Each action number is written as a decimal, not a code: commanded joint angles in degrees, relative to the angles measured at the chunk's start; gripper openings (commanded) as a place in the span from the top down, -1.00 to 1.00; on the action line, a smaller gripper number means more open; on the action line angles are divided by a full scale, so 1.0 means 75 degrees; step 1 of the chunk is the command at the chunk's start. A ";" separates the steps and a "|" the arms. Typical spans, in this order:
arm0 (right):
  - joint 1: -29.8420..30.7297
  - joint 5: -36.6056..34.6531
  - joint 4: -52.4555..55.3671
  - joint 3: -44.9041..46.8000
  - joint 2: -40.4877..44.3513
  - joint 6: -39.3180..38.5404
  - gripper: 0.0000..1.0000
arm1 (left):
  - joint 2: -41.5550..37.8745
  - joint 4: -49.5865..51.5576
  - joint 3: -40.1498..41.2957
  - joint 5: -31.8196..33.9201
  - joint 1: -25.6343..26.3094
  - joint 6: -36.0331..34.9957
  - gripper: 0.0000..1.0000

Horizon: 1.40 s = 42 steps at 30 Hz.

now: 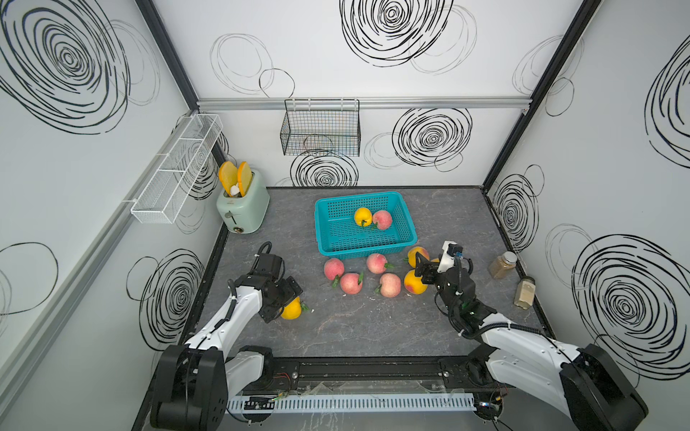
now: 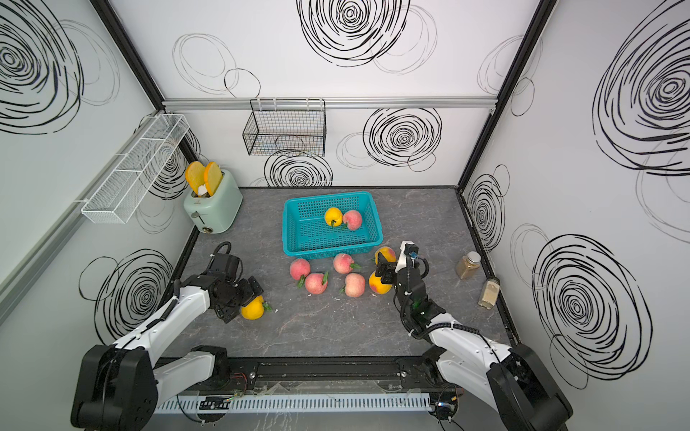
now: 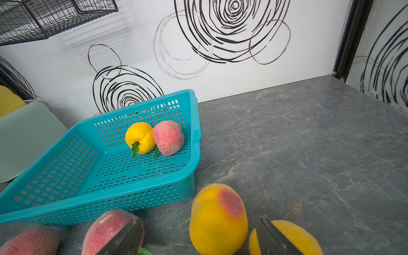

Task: Put the peaches into the basket
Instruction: Pick up the peach from the center of the board.

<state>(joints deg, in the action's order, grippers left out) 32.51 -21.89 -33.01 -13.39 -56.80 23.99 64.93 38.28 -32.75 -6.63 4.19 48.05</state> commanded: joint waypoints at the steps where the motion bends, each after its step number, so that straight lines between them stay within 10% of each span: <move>1: 0.0051 -0.0085 -0.0051 -0.0113 -0.0048 0.0001 -0.70 | -0.0042 0.0018 0.0191 0.0087 0.0107 0.0190 -0.97; 42: 0.0049 -0.0114 -0.0022 -0.0096 0.0002 -0.0011 -0.70 | -0.0021 -0.0066 -0.0172 0.0141 0.0543 -0.0197 -0.85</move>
<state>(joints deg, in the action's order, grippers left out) 32.51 -21.89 -33.01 -13.39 -57.28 23.99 63.66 38.61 -32.58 -4.95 7.73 47.53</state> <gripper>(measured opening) 0.849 0.930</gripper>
